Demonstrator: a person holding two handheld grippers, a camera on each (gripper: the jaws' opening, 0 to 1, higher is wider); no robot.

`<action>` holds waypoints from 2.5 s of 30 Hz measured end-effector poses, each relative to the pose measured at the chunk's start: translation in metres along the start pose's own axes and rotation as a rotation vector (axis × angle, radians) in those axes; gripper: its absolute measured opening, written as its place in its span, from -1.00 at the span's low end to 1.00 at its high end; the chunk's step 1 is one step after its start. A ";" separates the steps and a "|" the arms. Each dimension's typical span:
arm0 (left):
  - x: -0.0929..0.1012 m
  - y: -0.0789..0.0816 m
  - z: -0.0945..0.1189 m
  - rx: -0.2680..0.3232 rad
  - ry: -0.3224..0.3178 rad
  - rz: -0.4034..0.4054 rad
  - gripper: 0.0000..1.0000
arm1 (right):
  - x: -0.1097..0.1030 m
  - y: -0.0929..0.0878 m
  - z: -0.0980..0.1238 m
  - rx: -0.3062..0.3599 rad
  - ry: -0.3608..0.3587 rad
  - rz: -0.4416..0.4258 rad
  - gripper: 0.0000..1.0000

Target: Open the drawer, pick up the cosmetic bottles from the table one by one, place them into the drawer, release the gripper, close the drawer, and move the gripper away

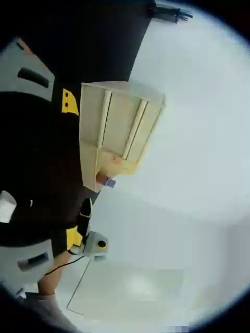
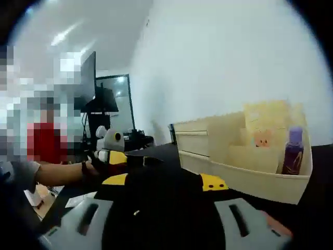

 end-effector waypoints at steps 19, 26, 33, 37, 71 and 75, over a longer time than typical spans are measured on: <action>-0.026 0.030 -0.028 0.340 0.010 0.526 0.39 | -0.009 0.005 0.008 0.033 0.040 0.016 -0.06; -0.041 0.034 -0.039 0.377 0.082 0.595 0.06 | -0.009 0.009 0.011 0.057 0.040 -0.003 -0.09; -0.062 0.034 -0.045 0.408 0.147 0.617 -0.11 | -0.007 0.012 0.012 0.080 0.034 -0.021 -0.12; -0.074 0.036 -0.049 0.406 0.201 0.583 -0.15 | -0.009 0.012 0.012 0.077 0.036 -0.018 -0.12; -0.091 0.025 -0.045 0.491 0.286 0.771 -0.93 | -0.013 0.004 0.005 0.038 0.060 -0.013 -0.16; -0.091 0.025 -0.045 0.511 0.271 0.813 -0.93 | -0.013 0.003 0.006 0.034 0.059 -0.012 -0.16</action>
Point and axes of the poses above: the point that each gripper's makers call its tool centre point, and the gripper's own axes: z roughly backward along the fingers, x roughly to its right, y roughly out of its top, the point moved 5 cm from there along z, roughly backward along the fingers, and after that the axes turned 10 degrees about z, right-handed, at the moved point
